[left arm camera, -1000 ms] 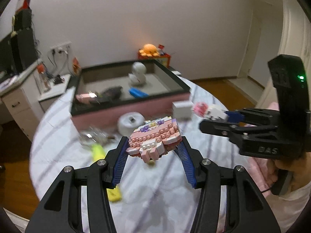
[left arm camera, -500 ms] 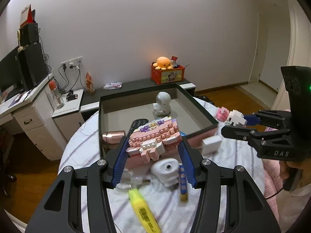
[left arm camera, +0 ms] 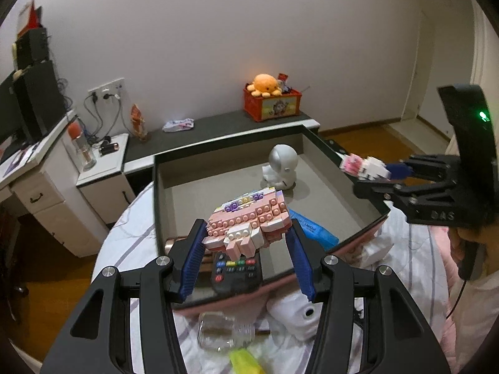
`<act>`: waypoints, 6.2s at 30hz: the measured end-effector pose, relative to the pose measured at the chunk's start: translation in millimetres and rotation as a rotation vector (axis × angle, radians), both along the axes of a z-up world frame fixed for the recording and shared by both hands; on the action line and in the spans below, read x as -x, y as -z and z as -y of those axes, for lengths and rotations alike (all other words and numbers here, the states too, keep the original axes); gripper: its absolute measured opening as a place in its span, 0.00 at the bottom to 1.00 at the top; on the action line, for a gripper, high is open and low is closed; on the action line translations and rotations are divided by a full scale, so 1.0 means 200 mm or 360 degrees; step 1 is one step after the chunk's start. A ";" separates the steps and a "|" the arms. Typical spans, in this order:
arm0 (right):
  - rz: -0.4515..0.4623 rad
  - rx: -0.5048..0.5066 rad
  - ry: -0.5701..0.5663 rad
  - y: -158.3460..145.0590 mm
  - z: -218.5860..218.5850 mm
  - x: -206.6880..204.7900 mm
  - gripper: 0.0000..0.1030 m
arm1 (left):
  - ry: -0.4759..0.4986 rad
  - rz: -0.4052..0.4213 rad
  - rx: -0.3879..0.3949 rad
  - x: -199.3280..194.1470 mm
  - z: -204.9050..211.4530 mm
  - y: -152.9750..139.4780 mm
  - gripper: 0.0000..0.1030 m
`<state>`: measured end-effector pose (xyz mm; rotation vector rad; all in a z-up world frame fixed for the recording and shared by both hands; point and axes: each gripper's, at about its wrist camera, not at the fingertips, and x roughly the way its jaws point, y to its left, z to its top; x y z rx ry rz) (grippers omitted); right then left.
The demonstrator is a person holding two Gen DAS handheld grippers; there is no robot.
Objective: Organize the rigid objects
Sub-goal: 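Carry the pink brick block and white-pink figure over the pink box, then open both grippers to drop the block toys into the box, then withdraw both tools from the box toward the remaining objects, then lower the left gripper onto the white plug-in device while the right gripper lowers onto the white charger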
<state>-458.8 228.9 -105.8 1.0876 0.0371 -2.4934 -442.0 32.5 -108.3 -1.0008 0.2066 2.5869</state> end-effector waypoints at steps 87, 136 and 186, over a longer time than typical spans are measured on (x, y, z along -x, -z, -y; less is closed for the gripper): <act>-0.0460 0.0341 0.0261 -0.09 -0.04 -1.14 1.00 | -0.0278 -0.0170 0.0012 -1.09 0.17 0.02 1.00; -0.0040 0.0274 0.0359 0.25 -0.17 -0.73 1.00 | -0.0306 0.0144 0.0213 -0.47 -0.06 0.32 1.00; 0.0088 0.0212 0.0367 0.36 -0.19 -0.47 1.00 | -0.0064 0.0149 0.0232 -0.31 -0.22 0.34 0.50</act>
